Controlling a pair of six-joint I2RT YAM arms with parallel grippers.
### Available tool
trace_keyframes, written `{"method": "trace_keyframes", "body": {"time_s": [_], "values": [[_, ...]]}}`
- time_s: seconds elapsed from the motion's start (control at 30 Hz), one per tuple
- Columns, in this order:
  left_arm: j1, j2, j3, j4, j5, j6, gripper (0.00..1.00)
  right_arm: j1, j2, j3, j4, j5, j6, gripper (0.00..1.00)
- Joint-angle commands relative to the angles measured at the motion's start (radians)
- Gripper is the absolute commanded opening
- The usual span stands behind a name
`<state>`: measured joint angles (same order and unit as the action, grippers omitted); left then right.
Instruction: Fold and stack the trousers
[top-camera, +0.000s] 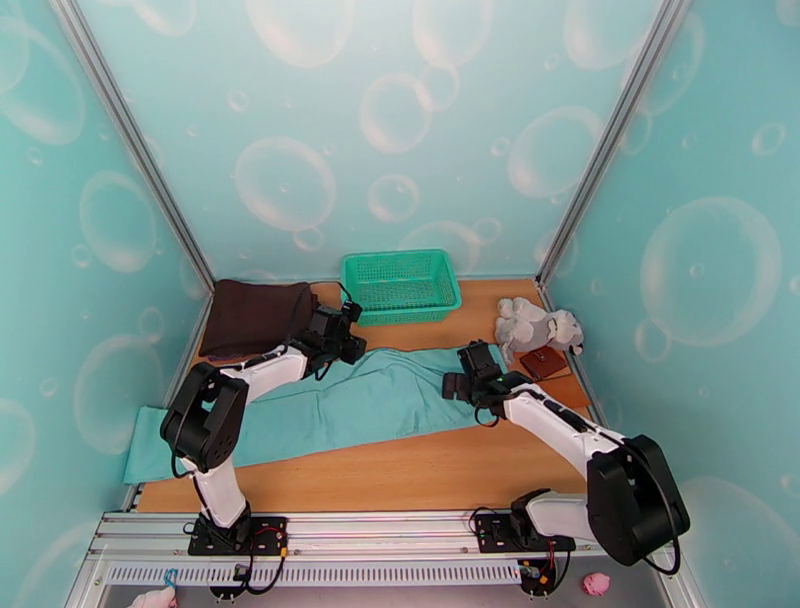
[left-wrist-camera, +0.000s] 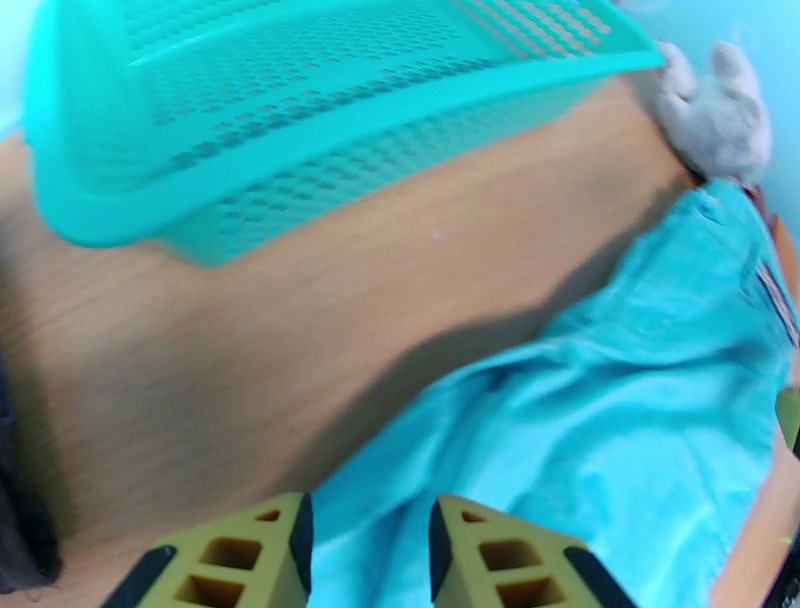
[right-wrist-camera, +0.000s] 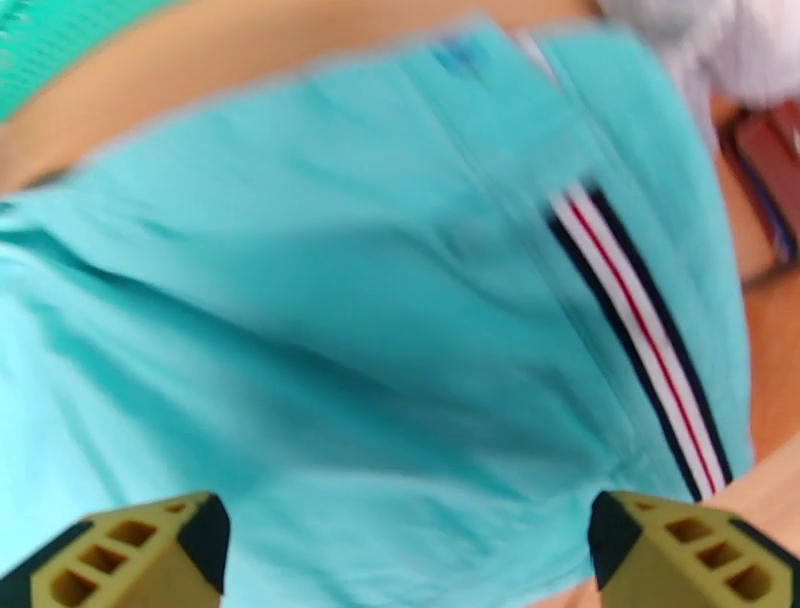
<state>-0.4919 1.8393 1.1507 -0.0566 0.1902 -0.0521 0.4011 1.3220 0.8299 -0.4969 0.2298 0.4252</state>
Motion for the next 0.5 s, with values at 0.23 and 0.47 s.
{"method": "trace_keyframes", "body": {"time_s": [0.23, 0.47], "values": [[0.002, 0.059, -0.049, -0.031, 0.145, -0.003, 0.33, 0.175, 0.101, -0.045, 0.196, -0.205, 0.077, 0.99], [-0.002, 0.107, -0.027, -0.035, 0.129, 0.000, 0.31, 0.191, 0.046, -0.185, 0.248, -0.230, 0.177, 0.99]]}}
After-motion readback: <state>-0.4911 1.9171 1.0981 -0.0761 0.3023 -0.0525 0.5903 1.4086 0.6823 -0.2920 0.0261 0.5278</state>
